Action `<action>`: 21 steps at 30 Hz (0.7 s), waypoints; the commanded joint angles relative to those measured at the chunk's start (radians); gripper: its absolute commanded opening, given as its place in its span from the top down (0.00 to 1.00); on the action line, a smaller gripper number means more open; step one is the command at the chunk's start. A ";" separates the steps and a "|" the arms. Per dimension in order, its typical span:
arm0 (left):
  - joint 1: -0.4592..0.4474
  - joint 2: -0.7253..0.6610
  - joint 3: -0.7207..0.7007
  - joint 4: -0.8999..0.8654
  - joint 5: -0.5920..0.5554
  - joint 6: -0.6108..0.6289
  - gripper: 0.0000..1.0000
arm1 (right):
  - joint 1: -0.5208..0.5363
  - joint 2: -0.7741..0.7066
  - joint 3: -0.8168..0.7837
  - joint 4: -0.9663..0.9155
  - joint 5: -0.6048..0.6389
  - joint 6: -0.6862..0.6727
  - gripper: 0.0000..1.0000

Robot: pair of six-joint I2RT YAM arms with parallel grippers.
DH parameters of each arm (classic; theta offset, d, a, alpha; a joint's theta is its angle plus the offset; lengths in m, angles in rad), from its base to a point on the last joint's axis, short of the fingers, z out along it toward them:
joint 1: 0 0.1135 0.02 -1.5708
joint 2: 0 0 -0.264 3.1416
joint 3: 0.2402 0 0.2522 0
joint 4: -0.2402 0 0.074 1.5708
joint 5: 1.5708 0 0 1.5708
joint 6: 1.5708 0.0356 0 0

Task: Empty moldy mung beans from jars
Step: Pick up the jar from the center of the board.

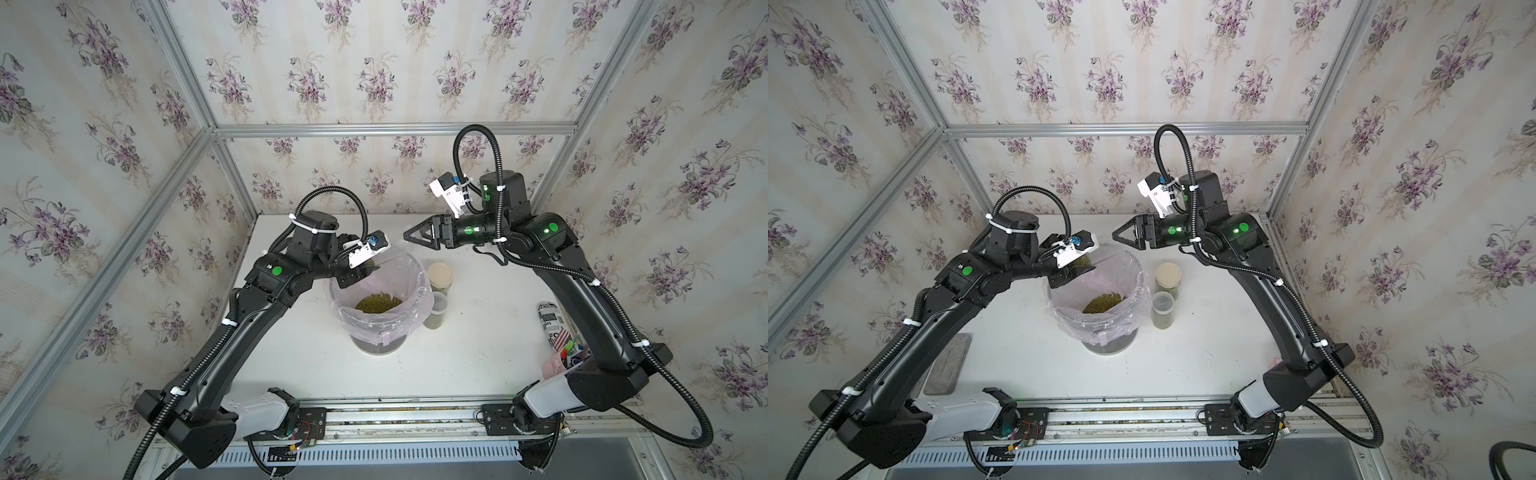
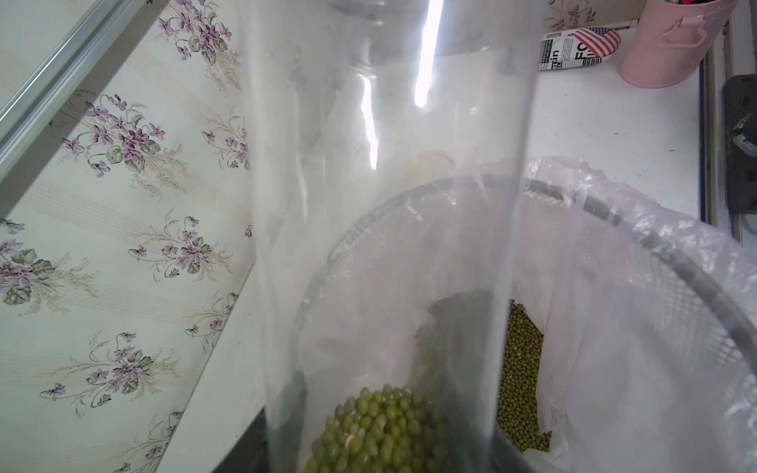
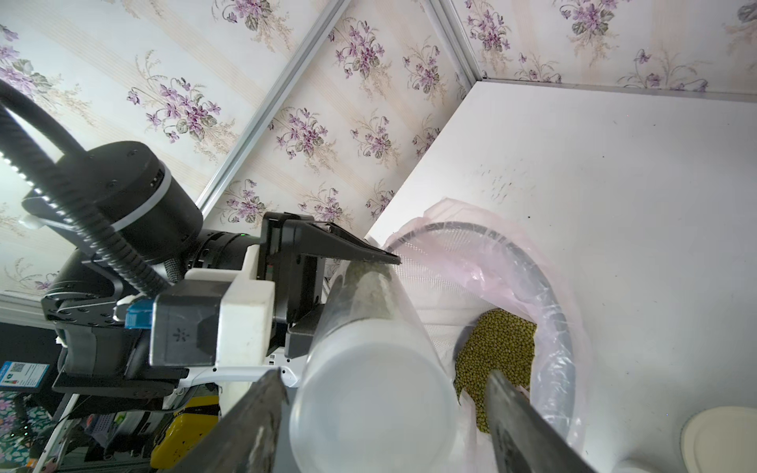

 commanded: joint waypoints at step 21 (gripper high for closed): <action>-0.002 -0.002 -0.005 0.042 0.005 -0.005 0.54 | -0.001 -0.025 -0.012 0.017 -0.065 -0.013 0.42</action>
